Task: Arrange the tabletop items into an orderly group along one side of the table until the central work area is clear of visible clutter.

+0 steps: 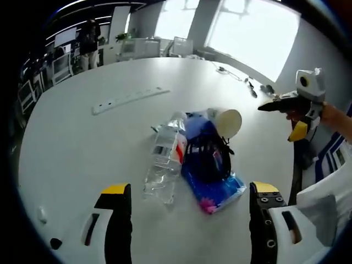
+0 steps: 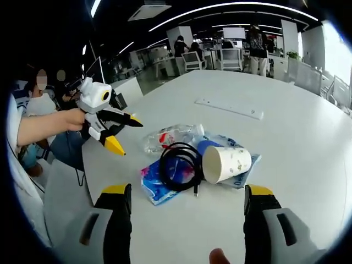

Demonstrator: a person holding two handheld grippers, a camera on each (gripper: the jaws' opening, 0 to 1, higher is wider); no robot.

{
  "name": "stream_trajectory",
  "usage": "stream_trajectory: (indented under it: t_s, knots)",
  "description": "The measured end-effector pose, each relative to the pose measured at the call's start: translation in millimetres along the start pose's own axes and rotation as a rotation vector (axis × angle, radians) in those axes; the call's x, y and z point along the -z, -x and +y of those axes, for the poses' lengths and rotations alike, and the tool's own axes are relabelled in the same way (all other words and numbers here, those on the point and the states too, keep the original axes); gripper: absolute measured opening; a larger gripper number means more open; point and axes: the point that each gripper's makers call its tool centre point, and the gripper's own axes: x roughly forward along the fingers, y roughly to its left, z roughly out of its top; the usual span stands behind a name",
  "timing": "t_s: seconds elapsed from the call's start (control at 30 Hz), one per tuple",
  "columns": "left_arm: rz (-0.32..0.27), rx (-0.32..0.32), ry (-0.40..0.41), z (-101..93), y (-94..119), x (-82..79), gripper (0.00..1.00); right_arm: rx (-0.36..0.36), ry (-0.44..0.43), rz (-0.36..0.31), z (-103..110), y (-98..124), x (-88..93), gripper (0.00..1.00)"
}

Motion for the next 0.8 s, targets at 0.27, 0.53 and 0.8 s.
stream_trajectory:
  t_s: [0.27, 0.53, 0.8]
  knots:
    - [0.005, 0.007, -0.012, 1.2, -6.8, -2.0, 0.85, -0.023, 0.01, -0.001, 6.8, -7.6, -5.1, 0.83]
    - [0.012, 0.009, -0.018, 5.8, -14.0, -2.9, 0.86, -0.043, 0.027, 0.001, 12.3, -16.1, -11.4, 0.82]
    - [0.007, 0.006, -0.014, 10.8, -19.1, -5.4, 0.86, -0.058, 0.036, -0.006, 16.7, -25.2, -18.9, 0.82]
